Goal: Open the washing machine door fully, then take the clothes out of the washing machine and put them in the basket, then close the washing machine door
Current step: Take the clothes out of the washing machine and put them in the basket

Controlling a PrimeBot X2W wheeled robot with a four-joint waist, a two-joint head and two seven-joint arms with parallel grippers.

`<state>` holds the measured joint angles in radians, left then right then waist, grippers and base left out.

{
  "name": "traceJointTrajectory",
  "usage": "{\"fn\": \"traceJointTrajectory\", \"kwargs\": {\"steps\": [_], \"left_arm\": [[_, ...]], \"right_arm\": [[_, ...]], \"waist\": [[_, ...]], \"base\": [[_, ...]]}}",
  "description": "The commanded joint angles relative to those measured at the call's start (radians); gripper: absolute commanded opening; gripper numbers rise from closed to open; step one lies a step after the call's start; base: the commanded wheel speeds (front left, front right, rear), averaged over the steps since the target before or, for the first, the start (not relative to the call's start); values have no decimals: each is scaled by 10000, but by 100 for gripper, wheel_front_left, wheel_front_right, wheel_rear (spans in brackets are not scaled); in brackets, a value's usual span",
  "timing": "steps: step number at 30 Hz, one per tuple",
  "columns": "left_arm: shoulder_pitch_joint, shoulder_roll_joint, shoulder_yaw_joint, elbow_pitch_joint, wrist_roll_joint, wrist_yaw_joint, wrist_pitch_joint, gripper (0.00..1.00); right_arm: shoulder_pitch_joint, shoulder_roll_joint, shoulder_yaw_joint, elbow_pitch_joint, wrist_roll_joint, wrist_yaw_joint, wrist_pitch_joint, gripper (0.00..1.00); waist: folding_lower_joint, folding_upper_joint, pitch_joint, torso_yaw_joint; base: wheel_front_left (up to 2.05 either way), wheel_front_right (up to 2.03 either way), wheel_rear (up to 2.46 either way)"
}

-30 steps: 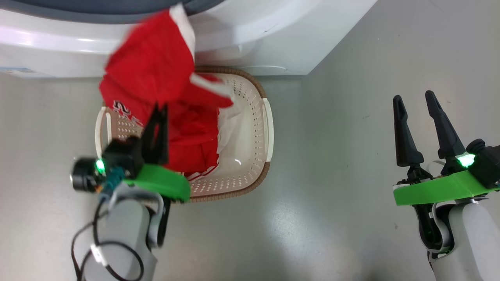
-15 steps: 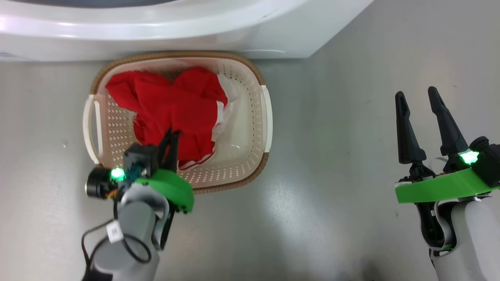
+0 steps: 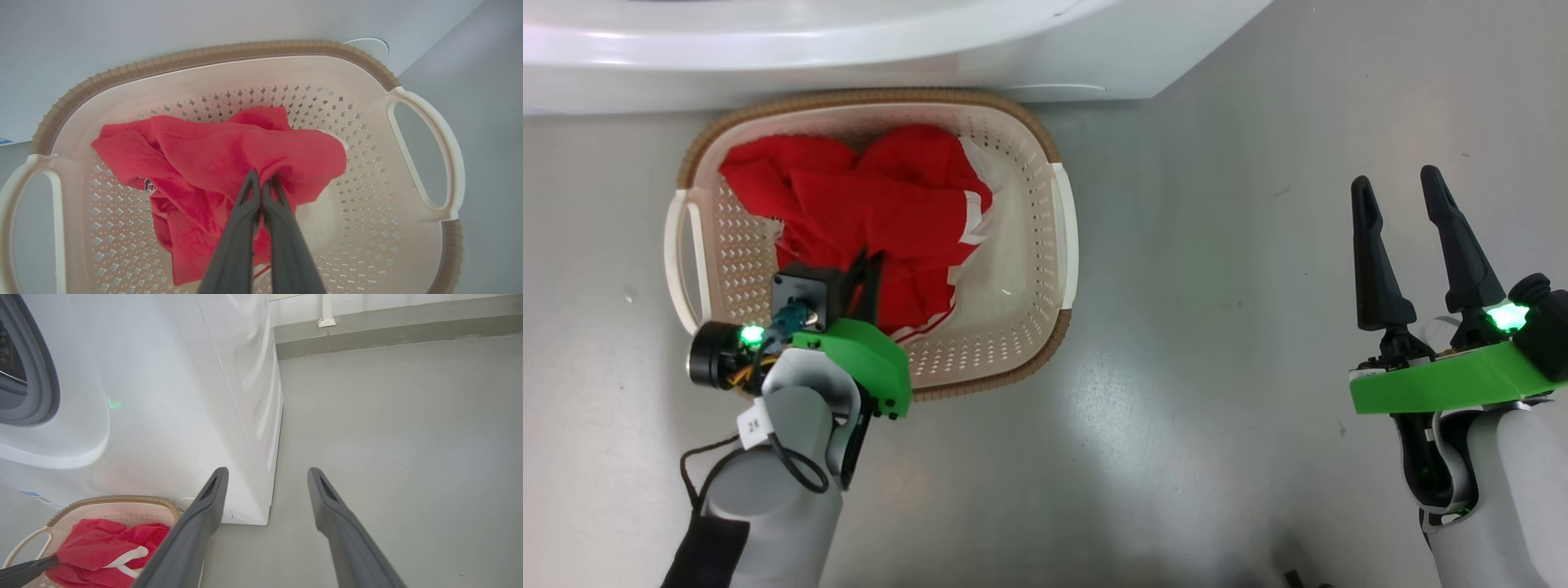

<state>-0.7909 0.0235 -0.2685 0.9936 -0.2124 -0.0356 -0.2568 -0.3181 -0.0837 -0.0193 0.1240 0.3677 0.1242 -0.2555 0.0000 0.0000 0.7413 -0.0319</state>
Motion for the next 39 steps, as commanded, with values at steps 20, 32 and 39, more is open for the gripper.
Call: {"fn": "traceJointTrajectory", "kwargs": {"steps": [20,32,39], "left_arm": [[1730,267,1118,-1962,150,-122,-49,100],[3217,267,1986,-3925,620,-338,-49,100],[4142,267,2396,-5106,695,-406,-49,100]], "right_arm": [[780,-286,246,269,-53,65,-63,100],[1405,-368,299,510,17,65,-63,100],[1886,-480,301,605,72,65,-63,100]], "waist": [[0,0,-2121,332],[0,0,-3570,463],[0,0,-4354,579]], "base": [[0,0,0],[0,0,0],[0,0,0]]}}
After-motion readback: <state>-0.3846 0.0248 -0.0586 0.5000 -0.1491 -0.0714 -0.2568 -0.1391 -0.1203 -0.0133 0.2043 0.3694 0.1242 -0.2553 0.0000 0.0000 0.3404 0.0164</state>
